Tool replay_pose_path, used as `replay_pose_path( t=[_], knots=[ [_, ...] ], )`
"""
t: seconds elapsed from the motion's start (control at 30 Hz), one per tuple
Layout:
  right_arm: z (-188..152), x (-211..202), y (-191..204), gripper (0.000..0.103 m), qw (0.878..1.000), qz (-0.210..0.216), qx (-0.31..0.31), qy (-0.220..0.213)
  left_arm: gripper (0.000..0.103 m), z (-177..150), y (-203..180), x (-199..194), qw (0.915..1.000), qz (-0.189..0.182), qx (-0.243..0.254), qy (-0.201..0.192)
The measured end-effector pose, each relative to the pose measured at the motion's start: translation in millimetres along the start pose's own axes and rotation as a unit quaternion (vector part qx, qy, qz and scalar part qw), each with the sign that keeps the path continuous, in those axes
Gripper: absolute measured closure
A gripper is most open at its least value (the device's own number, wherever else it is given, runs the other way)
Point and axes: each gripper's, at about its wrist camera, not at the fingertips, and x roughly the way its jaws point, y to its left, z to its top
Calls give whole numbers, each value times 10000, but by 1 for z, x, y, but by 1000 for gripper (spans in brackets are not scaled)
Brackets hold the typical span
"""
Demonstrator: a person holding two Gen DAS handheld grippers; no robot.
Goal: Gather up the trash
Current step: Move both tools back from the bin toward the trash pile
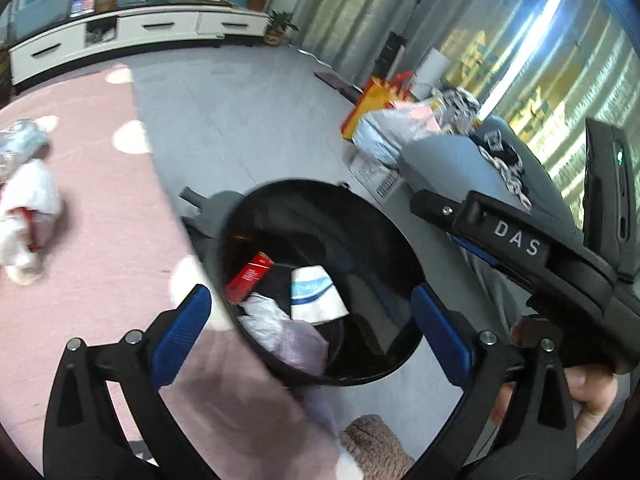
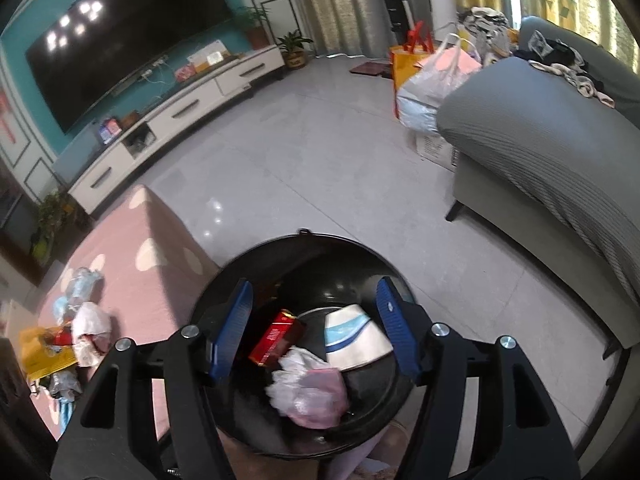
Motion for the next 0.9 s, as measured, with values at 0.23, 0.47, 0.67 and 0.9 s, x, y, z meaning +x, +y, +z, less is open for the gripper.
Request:
replay_pose_path(
  t=[0.23, 0.47, 0.67, 0.9],
  knots=[
    [-2, -13, 38, 26, 9987, 447, -190, -154, 3, -8, 58, -56, 9958, 486, -614, -469],
    [-21, -7, 99, 7, 9925, 893, -829, 10, 3, -30, 123, -114, 9832, 1133, -1223, -745],
    [-45, 2, 148, 3, 9846, 1071, -1381, 113, 3, -53, 166, -154, 9748, 1458, -1514, -748],
    [-76, 11, 188, 3, 9750, 1234, -1850, 46, 3, -90, 224, -195, 9635, 1845, -1760, -813]
  ],
)
